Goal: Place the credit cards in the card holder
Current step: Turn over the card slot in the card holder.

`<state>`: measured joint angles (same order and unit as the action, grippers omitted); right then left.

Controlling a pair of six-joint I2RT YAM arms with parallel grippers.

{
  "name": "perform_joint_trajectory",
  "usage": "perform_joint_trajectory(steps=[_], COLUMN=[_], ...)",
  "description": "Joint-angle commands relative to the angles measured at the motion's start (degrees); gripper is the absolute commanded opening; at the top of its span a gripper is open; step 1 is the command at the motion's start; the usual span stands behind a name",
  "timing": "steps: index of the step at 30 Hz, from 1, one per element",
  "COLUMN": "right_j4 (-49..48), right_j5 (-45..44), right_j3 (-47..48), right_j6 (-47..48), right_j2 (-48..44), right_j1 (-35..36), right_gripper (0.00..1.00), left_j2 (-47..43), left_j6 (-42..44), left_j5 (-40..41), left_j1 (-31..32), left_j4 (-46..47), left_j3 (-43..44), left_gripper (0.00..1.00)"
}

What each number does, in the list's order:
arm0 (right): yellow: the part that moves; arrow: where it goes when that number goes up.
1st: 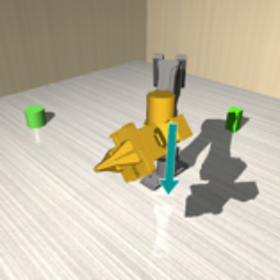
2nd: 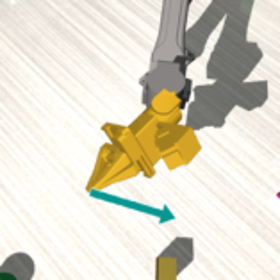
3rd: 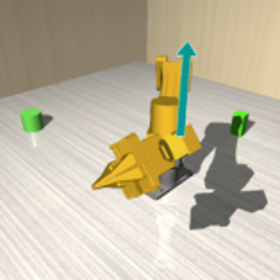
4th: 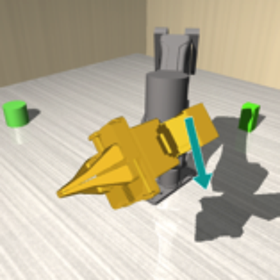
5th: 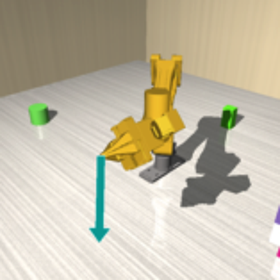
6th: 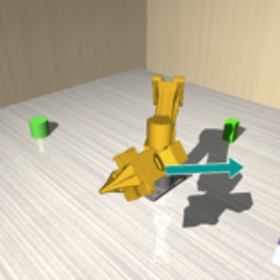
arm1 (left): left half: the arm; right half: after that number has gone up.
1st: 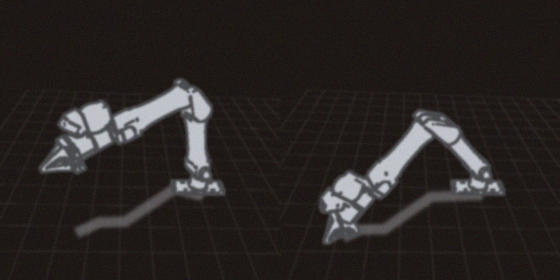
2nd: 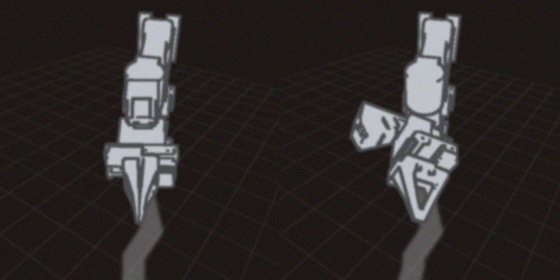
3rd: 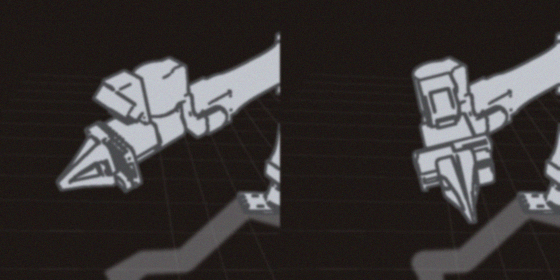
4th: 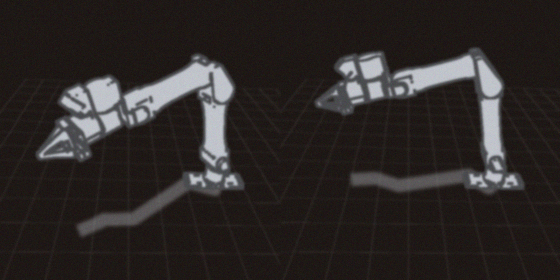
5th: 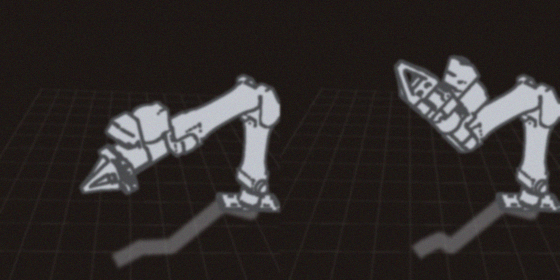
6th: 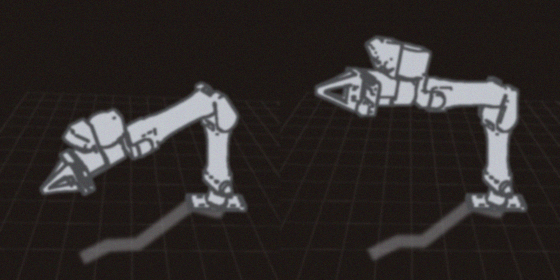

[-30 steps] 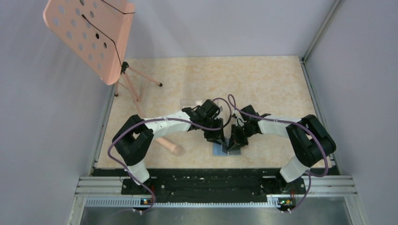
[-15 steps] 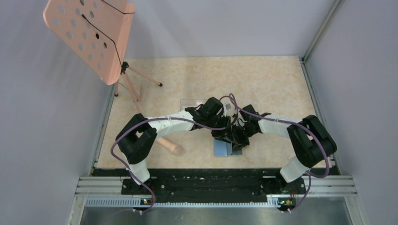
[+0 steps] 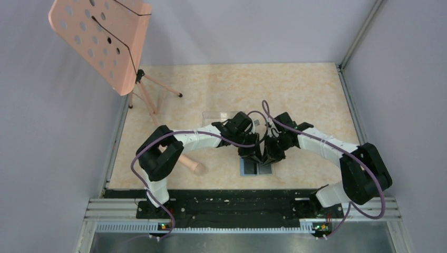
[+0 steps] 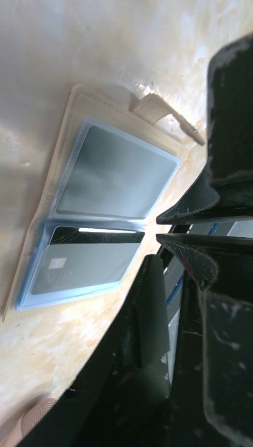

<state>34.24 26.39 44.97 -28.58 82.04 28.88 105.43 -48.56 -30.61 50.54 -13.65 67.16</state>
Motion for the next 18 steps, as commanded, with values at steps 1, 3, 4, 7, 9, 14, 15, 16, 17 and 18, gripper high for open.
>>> perform_joint_trajectory(steps=[1, 3, 4, 7, 9, 14, 15, 16, 17, 18], right_j4=[1.8, 2.3, 2.5, 2.4, 0.4, -4.4, -5.3, -6.0, -6.4, -6.9], right_j5=[-0.7, -0.6, -0.5, 0.6, 2.8, 7.8, 8.3, 8.4, 8.1, 7.9], right_j3=[3.4, 3.1, 3.1, 3.3, 2.7, 1.8, 1.8, 1.8, 2.0, 2.0], right_j6=[0.4, 1.2, 1.7, 2.8, 2.9, 2.2, 2.0, 1.8, 1.8, 1.8], right_j2=[-4.4, -4.8, -4.8, -4.5, -4.0, -0.6, 0.4, 1.2, 2.2, 3.1], right_j1=[-0.6, -1.8, -2.3, -2.6, -2.5, -2.3, -2.3, -2.1, -1.9, -1.8], right_gripper=[0.13, 0.13, 0.13, 0.13, 0.11, 0.0, 0.0, 0.0, 0.0, 0.0], left_j2=[1.5, 1.0, 0.2, -3.3, -5.9, -10.0, -10.3, -10.5, -10.5, -10.3], left_j6=[-0.6, -0.3, 0.1, 0.7, 0.8, -2.0, -2.5, -2.7, -2.8, -2.9], left_j5=[-0.1, 0.9, 2.4, 6.4, 8.7, 7.9, 7.5, 7.3, 7.1, 6.9], left_j1=[0.5, 0.4, 0.4, -0.3, -1.1, -4.7, -5.2, -5.4, -5.5, -5.5], left_j4=[2.9, 1.9, 1.0, -1.0, -1.5, 2.9, 4.0, 4.8, 5.5, 5.8], left_j3=[2.2, 2.2, 1.9, -0.5, -3.3, -12.2, -13.5, -14.5, -15.1, -15.3], left_gripper=[0.33, 0.33, 0.34, 0.38, 0.4, 0.44, 0.44, 0.45, 0.45, 0.45])
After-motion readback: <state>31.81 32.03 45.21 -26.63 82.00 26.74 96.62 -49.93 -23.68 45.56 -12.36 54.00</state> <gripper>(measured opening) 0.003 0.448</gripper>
